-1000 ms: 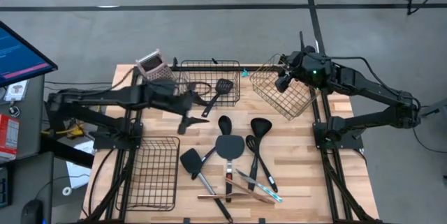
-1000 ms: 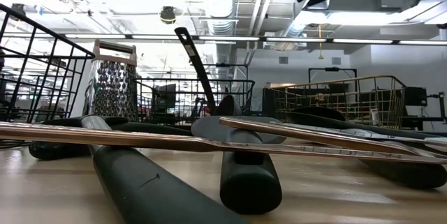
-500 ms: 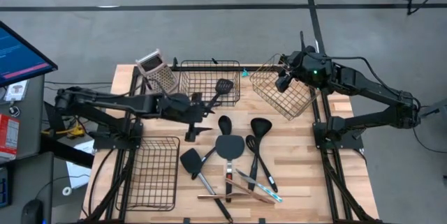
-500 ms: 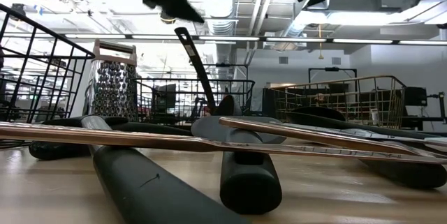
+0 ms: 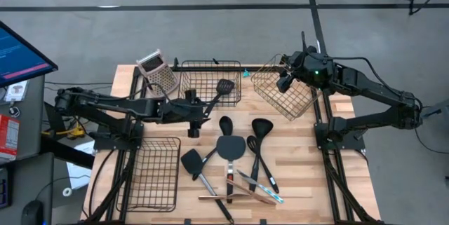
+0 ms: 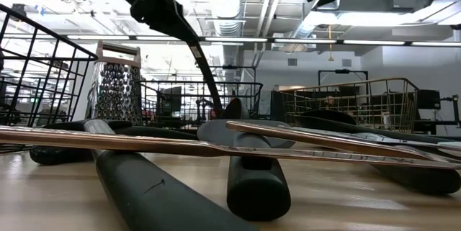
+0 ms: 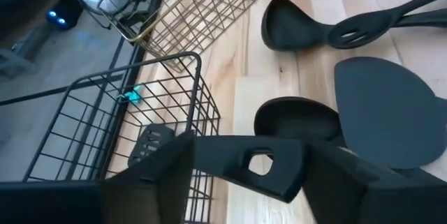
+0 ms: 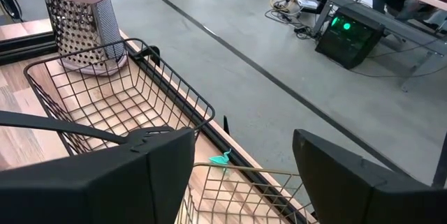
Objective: Pick & Place Kitchen Items
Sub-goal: Put the black slotted spatula into the top left wire basket
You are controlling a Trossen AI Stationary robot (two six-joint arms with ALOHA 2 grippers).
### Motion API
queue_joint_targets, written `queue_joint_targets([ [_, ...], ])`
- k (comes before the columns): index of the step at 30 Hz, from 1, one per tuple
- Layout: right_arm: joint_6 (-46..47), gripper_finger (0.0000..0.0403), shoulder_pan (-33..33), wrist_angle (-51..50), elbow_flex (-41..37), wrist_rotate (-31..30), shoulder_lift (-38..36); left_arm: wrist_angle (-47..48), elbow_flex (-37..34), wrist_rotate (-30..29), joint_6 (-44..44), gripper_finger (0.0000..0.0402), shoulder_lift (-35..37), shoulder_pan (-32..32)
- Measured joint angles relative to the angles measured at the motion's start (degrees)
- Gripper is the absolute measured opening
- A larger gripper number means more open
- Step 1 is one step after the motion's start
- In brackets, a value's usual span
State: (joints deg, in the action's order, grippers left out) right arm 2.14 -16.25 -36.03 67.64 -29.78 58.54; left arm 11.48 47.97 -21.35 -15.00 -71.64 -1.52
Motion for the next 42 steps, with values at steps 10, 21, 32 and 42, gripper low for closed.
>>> queue_joint_targets([
  [10,-0.12,0.024,0.0,-0.04,0.0,-0.02,0.0,-0.34,0.03,-2.05,-0.29,0.0027,0.06,0.02],
  [21,-0.09,0.024,-0.02,-0.02,0.0,-0.03,0.0,0.37,0.04,-8.15,5.64,0.0005,8.26,3.07],
  [32,1.29,0.024,-0.01,-0.02,0.0,-0.04,0.0,4.01,0.04,-6.08,34.31,0.0003,12.95,15.73],
  [42,1.39,0.024,0.0,-0.02,0.0,-0.04,0.0,7.22,0.02,5.29,52.22,0.0003,13.5,24.2],
])
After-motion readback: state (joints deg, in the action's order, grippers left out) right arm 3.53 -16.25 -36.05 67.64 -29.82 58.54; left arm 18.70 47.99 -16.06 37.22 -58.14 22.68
